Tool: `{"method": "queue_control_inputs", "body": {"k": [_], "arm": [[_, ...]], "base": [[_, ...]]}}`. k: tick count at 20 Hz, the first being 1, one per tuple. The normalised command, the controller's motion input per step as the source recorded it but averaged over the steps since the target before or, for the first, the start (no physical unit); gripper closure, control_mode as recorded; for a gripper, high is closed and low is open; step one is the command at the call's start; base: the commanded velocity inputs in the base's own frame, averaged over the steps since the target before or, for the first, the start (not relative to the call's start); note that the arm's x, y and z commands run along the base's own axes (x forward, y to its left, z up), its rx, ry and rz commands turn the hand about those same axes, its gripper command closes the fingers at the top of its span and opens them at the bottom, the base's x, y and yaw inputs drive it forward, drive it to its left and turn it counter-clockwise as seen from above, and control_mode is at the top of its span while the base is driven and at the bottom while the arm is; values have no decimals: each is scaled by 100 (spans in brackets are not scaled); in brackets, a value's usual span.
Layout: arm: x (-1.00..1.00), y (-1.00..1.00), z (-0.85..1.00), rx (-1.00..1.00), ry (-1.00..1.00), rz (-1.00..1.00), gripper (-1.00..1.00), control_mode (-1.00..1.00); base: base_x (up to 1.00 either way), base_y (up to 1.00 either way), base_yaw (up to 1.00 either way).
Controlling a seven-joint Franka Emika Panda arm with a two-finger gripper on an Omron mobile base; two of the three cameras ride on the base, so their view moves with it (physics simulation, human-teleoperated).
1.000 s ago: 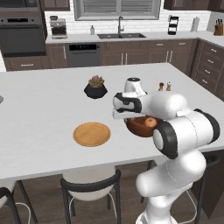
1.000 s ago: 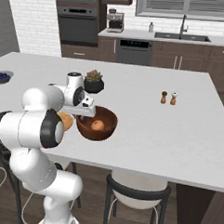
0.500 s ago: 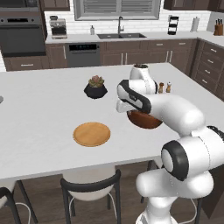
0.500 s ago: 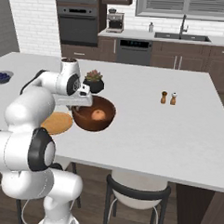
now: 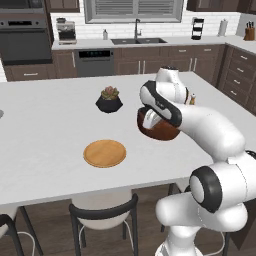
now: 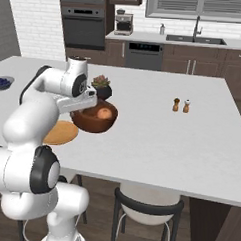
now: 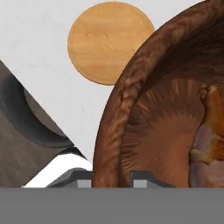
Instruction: Pick the chicken drumstick and onion from their plates and place them in the bowl. Then put the bowl in the fridge.
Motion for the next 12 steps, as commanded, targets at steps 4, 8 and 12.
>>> {"method": "queue_control_inputs", "body": {"k": [4,8,12], "arm": [[-24,0,33,0,3,58,100,-100],[-47,0,31,-2,0,49,100,-100],[-73,-14,42,-1,-14,36,100,-100]], "base": [[0,0,0],[0,0,0],[0,0,0]]}}
